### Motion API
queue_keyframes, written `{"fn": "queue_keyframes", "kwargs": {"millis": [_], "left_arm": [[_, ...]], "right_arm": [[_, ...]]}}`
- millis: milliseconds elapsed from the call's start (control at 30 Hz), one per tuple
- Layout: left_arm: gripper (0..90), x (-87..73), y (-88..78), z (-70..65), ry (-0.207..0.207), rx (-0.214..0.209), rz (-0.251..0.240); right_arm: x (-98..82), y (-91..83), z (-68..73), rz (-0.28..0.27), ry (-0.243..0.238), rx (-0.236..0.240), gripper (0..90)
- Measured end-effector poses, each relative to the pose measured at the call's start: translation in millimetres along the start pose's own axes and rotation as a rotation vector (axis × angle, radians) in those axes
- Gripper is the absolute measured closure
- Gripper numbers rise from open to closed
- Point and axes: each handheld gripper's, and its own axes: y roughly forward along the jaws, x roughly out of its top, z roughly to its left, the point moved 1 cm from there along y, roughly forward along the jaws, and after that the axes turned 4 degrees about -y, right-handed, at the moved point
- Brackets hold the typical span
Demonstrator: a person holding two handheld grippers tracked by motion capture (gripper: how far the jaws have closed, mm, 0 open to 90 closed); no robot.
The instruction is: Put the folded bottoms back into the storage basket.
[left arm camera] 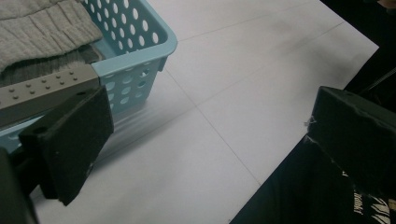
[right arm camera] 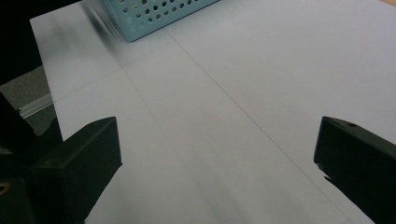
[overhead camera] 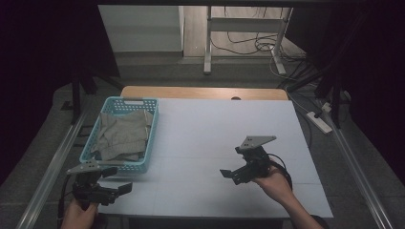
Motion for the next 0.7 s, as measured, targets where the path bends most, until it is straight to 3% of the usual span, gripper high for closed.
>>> {"fn": "queue_keyframes", "kwargs": {"millis": [367,700], "left_arm": [[0.7,-0.3,-1.0,0.1,-0.004,0.007,-0.01],[0.0,-0.6,-2.3,-2.9,0.014,0.043,-0.021]], "right_arm": [[-10.5,-9.0,2.4,0.012,0.01,-0.016,1.1],[-19.6,-16.9,3.1,0.018,0.02,-0.029,1.1]]}}
